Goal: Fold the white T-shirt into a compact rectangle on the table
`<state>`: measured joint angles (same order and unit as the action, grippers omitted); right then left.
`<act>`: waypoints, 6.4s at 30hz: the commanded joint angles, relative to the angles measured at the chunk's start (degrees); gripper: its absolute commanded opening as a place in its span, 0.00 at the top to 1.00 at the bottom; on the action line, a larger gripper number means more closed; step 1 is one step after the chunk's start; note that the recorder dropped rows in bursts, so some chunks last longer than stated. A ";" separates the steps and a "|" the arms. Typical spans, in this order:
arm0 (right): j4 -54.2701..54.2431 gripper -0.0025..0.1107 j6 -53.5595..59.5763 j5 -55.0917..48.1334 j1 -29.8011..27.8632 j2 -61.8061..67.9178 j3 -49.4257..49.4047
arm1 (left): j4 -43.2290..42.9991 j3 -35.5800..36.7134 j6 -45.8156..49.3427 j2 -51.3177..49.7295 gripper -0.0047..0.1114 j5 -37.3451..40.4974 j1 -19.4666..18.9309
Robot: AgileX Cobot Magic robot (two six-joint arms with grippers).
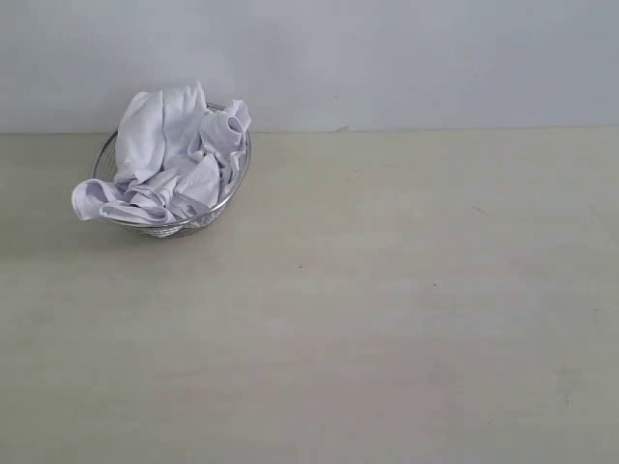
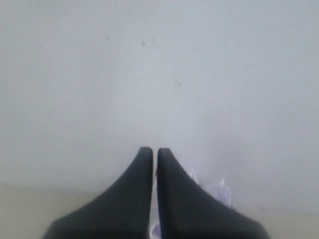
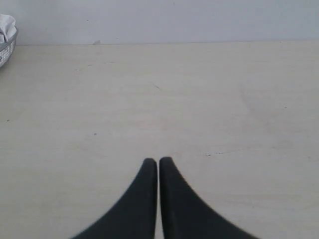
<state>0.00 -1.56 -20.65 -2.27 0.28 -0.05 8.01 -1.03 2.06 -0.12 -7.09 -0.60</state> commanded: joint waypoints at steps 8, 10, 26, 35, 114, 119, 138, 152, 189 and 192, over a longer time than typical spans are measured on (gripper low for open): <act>0.55 0.98 0.27 0.26 0.08 -0.28 0.05 | -1.84 -21.01 6.75 -10.13 0.92 9.13 -0.28; 0.55 0.98 0.27 0.26 0.08 -0.28 0.05 | -1.84 -24.53 6.75 -13.94 0.92 14.41 -0.28; 0.55 0.98 0.27 0.26 0.08 -0.28 0.05 | -1.84 -28.99 6.52 -23.98 0.92 17.35 -0.28; 0.55 0.98 0.27 0.26 0.08 -0.28 0.05 | 2.70 -29.41 5.27 -27.43 0.92 14.09 -0.28; 0.55 0.98 0.27 0.26 0.08 -0.28 0.05 | 7.15 -111.15 5.82 -141.67 0.49 58.92 8.63; 0.55 0.98 0.27 0.26 0.08 -0.28 0.05 | 6.72 -111.15 6.16 -141.67 0.91 59.35 8.26; 0.55 0.98 0.27 0.26 0.08 -0.28 0.05 | -0.04 -111.15 4.05 -141.17 0.92 66.69 1.21; 0.55 0.98 0.27 0.26 0.08 -0.28 0.05 | 14.65 -120.58 13.30 -127.32 0.92 65.64 1.16; 0.55 0.98 0.27 0.26 0.08 -0.28 0.05 | 24.59 -115.51 26.59 -112.53 0.92 74.73 25.54; 0.55 0.98 0.27 0.26 0.08 -0.28 0.05 | 23.87 -115.51 26.59 -115.14 0.92 74.75 27.01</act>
<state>0.00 -1.56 -20.65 -2.27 0.28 -0.05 31.96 -116.84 28.14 -113.19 69.28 25.10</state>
